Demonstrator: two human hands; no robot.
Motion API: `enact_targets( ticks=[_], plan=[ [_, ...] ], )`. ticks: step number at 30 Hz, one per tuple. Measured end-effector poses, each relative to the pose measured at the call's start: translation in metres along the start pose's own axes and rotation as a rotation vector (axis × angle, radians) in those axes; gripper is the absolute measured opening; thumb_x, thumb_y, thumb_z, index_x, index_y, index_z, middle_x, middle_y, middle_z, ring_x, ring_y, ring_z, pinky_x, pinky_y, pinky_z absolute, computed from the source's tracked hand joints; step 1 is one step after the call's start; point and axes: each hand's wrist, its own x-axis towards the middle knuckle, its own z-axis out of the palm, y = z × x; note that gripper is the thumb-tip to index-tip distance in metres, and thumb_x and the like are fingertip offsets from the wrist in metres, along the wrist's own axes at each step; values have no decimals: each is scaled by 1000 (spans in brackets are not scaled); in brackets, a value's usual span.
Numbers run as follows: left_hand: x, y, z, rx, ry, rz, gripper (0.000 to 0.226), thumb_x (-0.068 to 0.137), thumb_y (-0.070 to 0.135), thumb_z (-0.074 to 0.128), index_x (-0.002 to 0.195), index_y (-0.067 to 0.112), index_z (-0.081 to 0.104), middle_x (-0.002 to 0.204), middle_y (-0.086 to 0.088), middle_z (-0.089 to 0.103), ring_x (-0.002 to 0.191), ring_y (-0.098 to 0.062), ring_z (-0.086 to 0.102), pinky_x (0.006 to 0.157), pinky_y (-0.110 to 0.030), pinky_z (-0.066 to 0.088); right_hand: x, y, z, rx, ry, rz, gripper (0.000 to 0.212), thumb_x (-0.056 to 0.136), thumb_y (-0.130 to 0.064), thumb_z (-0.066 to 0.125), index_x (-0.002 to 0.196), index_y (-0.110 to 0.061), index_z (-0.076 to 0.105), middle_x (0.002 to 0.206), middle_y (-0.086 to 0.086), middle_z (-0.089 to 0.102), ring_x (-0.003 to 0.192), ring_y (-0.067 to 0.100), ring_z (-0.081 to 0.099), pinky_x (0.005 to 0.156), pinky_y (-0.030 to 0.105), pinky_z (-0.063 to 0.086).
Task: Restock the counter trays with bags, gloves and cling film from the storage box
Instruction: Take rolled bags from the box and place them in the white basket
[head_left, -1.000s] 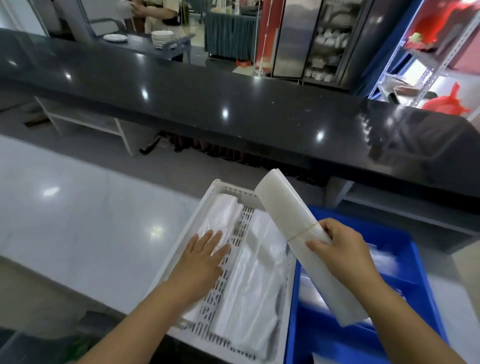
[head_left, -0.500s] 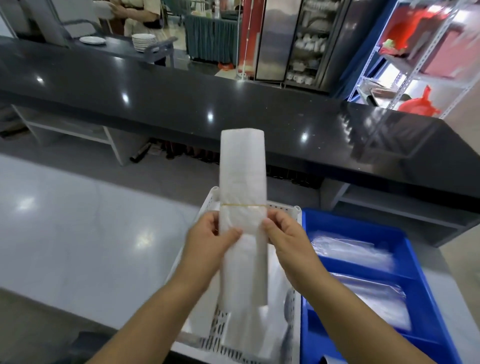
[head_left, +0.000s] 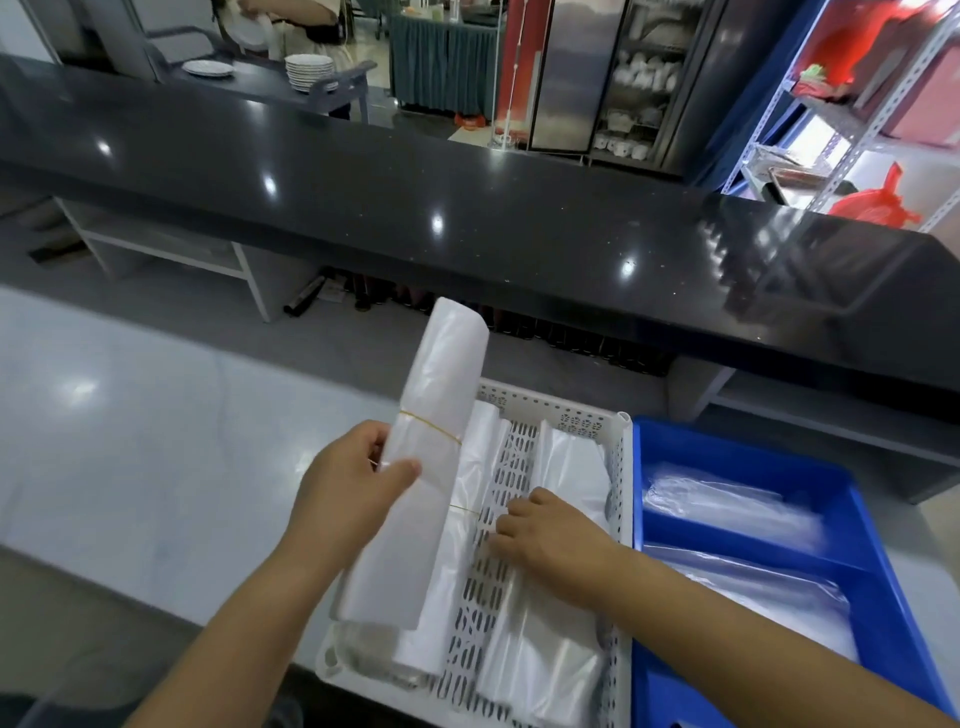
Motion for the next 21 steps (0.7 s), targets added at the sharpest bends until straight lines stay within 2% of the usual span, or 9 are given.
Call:
enact_targets(
  ticks=[3, 8, 10, 12, 13, 16, 19, 21],
  plan=[
    [-5, -2, 18, 109, -71, -6, 15, 72, 31, 68, 71, 26, 54, 69, 7, 64, 62, -9, 59, 54, -28, 44, -4, 4, -7, -56, 28, -7, 19, 59, -27, 80, 66, -28, 62, 61, -12, 55, 63, 11, 51, 63, 21, 42],
    [-16, -2, 60, 143, -192, -30, 17, 75, 31, 65, 76, 22, 51, 72, 3, 60, 65, -15, 57, 61, -33, 46, -30, 6, -10, -37, 152, 171, 18, 62, -20, 80, 68, -28, 64, 67, -11, 55, 69, 13, 50, 60, 24, 43],
    [-23, -5, 76, 133, -248, -39, 18, 81, 28, 63, 94, 21, 51, 82, 7, 60, 73, -16, 58, 63, -33, 47, -38, 5, -13, -42, 187, 216, 19, 60, -17, 81, 68, -26, 65, 67, -9, 56, 66, 14, 50, 58, 25, 43],
    [-30, -9, 88, 173, -288, -28, 37, 86, 26, 59, 119, 24, 42, 96, 12, 56, 85, -16, 58, 67, -28, 42, -42, 3, -13, -36, 201, 230, 20, 59, -18, 83, 70, -25, 68, 69, -7, 58, 63, 14, 52, 56, 25, 43],
    [-33, -12, 91, 199, -287, -9, 42, 87, 26, 57, 125, 26, 38, 102, 10, 56, 89, -16, 58, 70, -26, 40, -43, 2, -13, -23, 206, 236, 22, 58, -17, 84, 71, -24, 69, 70, -5, 60, 60, 14, 53, 53, 24, 43],
    [-34, -13, 96, 251, -276, 41, 44, 89, 26, 55, 129, 25, 36, 122, 2, 57, 105, -19, 57, 77, -25, 40, -44, -2, -9, -17, 221, 268, 28, 52, -15, 87, 72, -20, 68, 72, -1, 64, 51, 16, 54, 44, 22, 42],
    [-33, -13, 99, 261, -298, 45, 45, 90, 25, 54, 132, 22, 36, 130, 0, 53, 113, -20, 54, 84, -25, 39, -42, -3, -6, 0, 241, 273, 29, 50, -9, 86, 70, -17, 66, 68, -1, 61, 52, 17, 53, 43, 23, 44],
    [-35, -12, 100, 285, -299, 40, 46, 91, 26, 54, 133, 22, 36, 130, 0, 51, 112, -20, 55, 83, -25, 40, -38, -4, -5, -9, 229, 277, 29, 50, -10, 86, 69, -18, 65, 66, -3, 59, 53, 15, 52, 44, 24, 44]
  ],
)
